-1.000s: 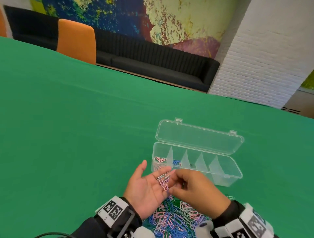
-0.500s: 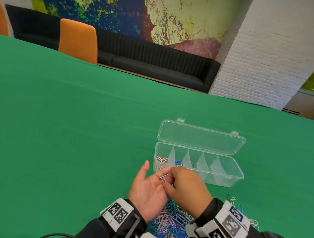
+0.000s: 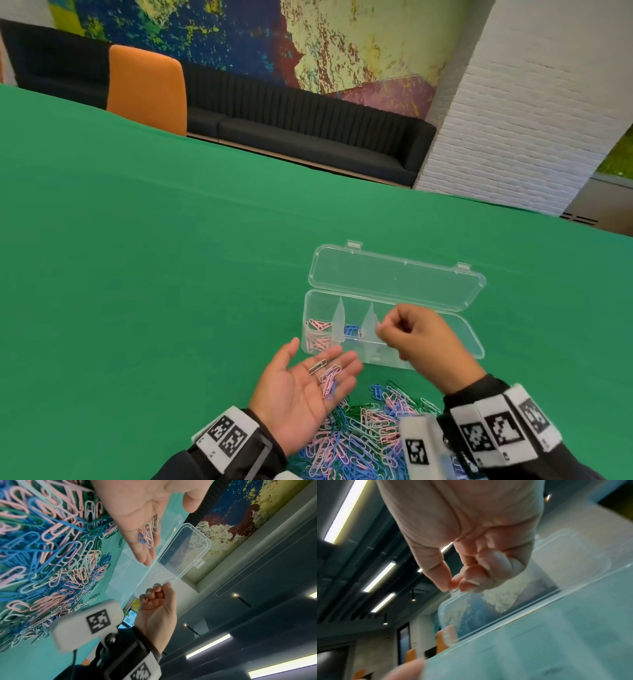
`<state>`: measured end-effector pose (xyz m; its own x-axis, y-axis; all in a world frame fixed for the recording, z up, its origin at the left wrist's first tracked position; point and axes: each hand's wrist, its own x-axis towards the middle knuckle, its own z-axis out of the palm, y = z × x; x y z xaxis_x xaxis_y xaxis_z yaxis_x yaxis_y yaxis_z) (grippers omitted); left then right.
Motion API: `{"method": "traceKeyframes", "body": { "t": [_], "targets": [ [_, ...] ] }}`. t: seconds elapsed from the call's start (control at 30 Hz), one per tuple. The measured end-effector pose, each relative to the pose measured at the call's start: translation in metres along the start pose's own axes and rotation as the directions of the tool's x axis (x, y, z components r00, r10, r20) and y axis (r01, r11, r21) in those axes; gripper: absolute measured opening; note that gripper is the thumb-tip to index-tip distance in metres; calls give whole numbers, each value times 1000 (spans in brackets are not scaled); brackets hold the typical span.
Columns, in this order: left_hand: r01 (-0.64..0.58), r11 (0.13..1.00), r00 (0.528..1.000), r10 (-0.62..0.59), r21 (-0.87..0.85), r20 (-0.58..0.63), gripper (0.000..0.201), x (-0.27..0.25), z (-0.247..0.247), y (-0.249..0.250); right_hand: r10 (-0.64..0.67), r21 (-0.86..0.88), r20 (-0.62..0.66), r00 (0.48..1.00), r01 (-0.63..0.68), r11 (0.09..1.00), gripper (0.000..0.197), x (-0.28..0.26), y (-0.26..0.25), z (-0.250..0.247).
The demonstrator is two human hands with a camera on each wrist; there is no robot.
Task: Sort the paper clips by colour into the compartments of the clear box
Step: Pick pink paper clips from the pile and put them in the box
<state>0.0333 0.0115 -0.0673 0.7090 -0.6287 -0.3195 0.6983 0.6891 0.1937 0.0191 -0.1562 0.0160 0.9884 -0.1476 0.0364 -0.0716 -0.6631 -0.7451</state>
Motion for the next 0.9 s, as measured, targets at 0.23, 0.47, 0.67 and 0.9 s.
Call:
{"method": "traceKeyframes", "body": {
  "t": [0.23, 0.47, 0.67, 0.9],
  "targets": [
    [-13, 999, 998, 11, 36, 55, 66, -3, 1, 3, -1, -328, -45, 999, -14, 944, 8, 18, 19, -12],
    [37, 998, 991, -43, 47, 126, 75, -4, 3, 3, -221, -277, 210, 952, 275, 920, 11, -17, 4, 30],
    [77, 996, 985, -82, 40, 150, 78, -4, 1, 3, -260, -448, 278, 925, 364, 817, 9, -15, 1, 32],
    [87, 993, 990, -95, 77, 106, 82, -1, -2, 4, -233, -452, 289, 929, 347, 822, 9, -11, 6, 30]
  ]
}}
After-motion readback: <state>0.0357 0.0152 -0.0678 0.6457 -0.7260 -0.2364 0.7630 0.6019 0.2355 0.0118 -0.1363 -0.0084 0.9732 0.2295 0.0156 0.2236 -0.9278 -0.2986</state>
